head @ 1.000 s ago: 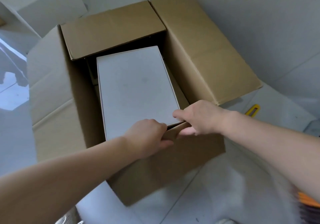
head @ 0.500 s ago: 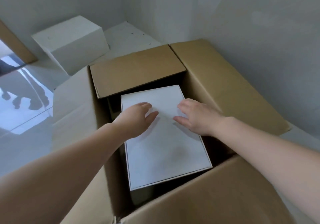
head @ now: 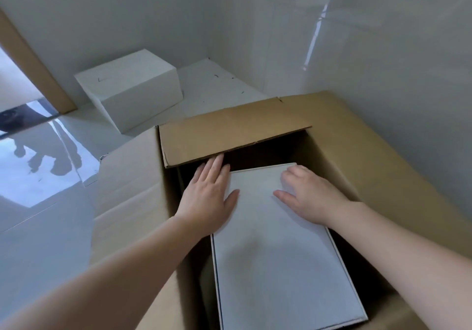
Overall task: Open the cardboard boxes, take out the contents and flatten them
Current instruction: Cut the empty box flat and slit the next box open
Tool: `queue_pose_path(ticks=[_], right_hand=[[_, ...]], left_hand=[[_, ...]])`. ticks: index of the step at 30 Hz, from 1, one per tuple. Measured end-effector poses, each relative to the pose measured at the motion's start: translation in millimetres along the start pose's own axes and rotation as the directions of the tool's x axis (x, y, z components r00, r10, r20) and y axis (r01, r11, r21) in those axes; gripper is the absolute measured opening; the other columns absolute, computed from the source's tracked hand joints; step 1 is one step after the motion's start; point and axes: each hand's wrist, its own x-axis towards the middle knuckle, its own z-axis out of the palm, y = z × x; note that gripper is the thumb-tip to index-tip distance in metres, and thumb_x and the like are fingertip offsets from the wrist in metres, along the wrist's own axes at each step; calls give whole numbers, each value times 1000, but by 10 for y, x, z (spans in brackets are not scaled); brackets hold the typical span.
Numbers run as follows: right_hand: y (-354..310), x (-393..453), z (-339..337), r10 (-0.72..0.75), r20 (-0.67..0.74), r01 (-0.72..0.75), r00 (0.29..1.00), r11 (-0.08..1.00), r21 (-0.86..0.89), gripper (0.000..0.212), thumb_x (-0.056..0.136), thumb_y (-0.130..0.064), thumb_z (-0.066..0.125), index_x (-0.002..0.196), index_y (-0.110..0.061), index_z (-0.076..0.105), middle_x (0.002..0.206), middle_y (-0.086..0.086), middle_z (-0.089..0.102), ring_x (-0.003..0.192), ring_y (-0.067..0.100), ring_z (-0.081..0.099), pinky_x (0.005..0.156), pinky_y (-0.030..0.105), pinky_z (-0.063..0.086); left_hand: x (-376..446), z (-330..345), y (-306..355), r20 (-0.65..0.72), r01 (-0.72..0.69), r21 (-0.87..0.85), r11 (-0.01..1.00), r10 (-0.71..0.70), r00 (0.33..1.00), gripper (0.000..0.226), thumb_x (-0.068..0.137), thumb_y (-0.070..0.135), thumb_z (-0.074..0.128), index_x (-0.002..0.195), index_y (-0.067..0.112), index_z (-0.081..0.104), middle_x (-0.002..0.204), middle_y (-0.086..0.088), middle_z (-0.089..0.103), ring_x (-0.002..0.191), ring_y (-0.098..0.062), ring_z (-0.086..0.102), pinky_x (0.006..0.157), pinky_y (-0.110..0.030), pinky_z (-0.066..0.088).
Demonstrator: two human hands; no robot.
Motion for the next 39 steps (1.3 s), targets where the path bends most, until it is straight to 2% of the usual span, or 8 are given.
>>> queue_pose_path(ticks=[6, 13, 20, 23, 26, 30, 34, 39], right_hand=[[-51, 63, -118, 38, 10, -38, 999, 998, -41, 56, 97, -45, 43, 139, -8, 40, 147, 14, 32, 139, 27, 25, 112, 35, 28], [-368, 820, -549, -1, -169, -10, 986, 998, -61, 67, 97, -47, 43, 151, -15, 19, 159, 13, 11, 147, 27, 9, 119, 41, 19], [-672, 1580, -697, -10, -186, -12, 983, 993, -118, 70, 98, -44, 43, 153, -18, 9, 161, 9, 1, 149, 25, 1, 119, 39, 11], [-751, 1752, -655, 20, -152, -39, 988, 992, -120, 70, 98, -42, 44, 153, -16, 9, 161, 11, 2, 148, 26, 2, 119, 39, 11], [-795, 1809, -547, 11, -116, -27, 993, 990, -139, 71, 98, -42, 45, 153, -15, 10, 161, 12, 5, 148, 27, 4, 120, 40, 12], [-761, 1779, -455, -9, -77, -4, 997, 986, -166, 70, 98, -42, 45, 153, -14, 11, 160, 11, 7, 148, 26, 5, 120, 40, 14], [-708, 1646, -503, 18, -70, -28, 997, 990, -139, 68, 98, -42, 44, 152, -15, 13, 160, 11, 9, 148, 26, 6, 119, 39, 15], [-657, 1268, -528, 12, -74, -19, 997, 994, -104, 64, 98, -41, 45, 150, -14, 20, 156, 11, 18, 145, 26, 15, 115, 39, 23]], left_hand=[[351, -248, -340, -161, 50, 45, 998, -42, 986, 68, 98, 41, 36, 152, 12, 9, 160, -6, 8, 147, -21, 4, 117, -33, -7], [1087, -460, -736, -214, 47, 172, 984, -9, 977, 73, 95, 39, 42, 152, 12, 5, 160, -7, -3, 147, -20, -5, 120, -40, -2], [1620, -293, -1216, -146, 88, 190, 978, -60, 988, 84, 92, 47, 48, 153, 13, 2, 160, -4, -8, 147, -22, -9, 119, -46, 1], [1756, -105, -1352, -55, 122, 110, 986, -117, 992, 69, 95, 45, 47, 150, 14, 18, 159, -5, 12, 146, -24, 9, 117, -44, 15], [1786, 19, -1389, -56, 154, 49, 987, -151, 987, 31, 99, 34, 42, 125, 17, 46, 130, -8, 53, 120, -30, 48, 86, -37, 37], [1829, 15, -1408, -81, 161, 50, 986, -156, 984, 20, 102, 29, 36, 110, 17, 51, 110, -9, 60, 103, -32, 57, 69, -34, 34], [1804, 21, -1377, -76, 171, 30, 985, -168, 983, 23, 101, 32, 37, 113, 18, 51, 115, -8, 59, 106, -31, 55, 74, -35, 36], [1602, -18, -1186, -95, 224, -1, 975, -223, 970, 46, 96, 44, 40, 134, 17, 40, 139, -9, 44, 133, -29, 35, 111, -44, 23]])
